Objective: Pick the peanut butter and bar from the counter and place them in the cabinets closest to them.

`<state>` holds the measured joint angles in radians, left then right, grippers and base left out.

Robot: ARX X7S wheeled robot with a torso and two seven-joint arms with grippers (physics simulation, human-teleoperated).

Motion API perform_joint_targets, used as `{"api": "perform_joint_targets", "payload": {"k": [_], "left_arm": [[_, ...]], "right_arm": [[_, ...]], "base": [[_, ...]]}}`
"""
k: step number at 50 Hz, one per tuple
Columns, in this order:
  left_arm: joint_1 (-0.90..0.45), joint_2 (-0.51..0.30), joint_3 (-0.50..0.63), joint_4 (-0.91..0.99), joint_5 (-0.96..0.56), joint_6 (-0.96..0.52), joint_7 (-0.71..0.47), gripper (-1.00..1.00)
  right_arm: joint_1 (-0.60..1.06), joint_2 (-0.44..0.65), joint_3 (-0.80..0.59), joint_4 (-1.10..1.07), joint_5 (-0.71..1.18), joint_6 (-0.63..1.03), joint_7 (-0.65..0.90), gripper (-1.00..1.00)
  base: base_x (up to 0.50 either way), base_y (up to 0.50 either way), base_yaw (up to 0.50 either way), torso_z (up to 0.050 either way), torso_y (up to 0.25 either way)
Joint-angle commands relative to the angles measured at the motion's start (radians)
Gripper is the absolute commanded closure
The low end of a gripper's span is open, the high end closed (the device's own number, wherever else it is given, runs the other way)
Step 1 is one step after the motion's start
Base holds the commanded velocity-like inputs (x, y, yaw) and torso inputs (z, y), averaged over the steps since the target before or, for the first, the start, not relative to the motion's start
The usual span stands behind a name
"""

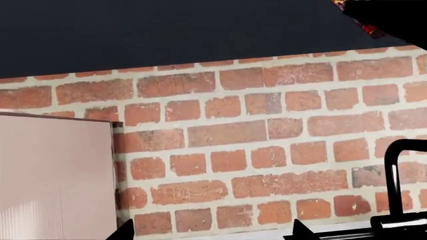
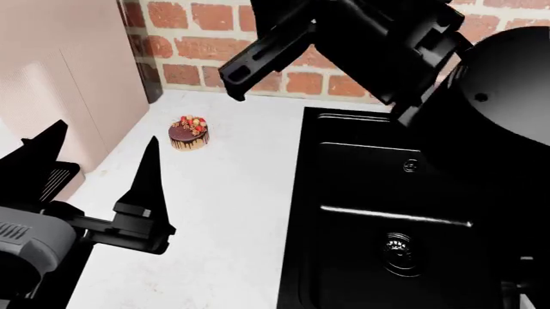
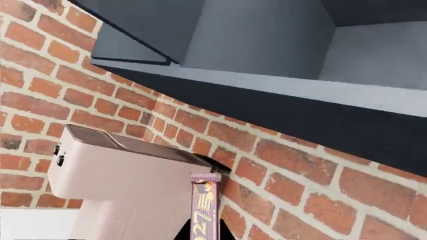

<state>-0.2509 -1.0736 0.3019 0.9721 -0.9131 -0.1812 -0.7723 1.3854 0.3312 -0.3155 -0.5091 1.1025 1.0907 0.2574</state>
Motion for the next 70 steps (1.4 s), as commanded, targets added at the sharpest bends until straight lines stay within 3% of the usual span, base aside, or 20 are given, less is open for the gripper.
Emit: {"api": "perform_joint_targets", "payload": {"k": [1,37,70], "left_arm": [[0.007,-0.006,-0.001,-0.001,0.001,0.010,-0.001,-1.00],[-0.023,0.002,0.019,-0.005,-0.003,0.000,-0.001,-1.00],[-0.042,-0.009,0.027,0.001,-0.014,-0.004,-0.010,-1.00]], "right_arm": [[0.013,-0.020,0.085,0.001,-0.046,-0.084,0.062,1.00],[0.228,-0.059,0.057,0.202,-0.233,-0.200,0.079,1.00],[0.563,-0.112,-0.044,0.651,-0.395,-0.225,0.010,1.00]], "base": [[0.00,0.00,0.00,0.000,0.000],[0.00,0.00,0.00,0.000,0.000],[0.00,0.00,0.00,0.000,0.000]]}}
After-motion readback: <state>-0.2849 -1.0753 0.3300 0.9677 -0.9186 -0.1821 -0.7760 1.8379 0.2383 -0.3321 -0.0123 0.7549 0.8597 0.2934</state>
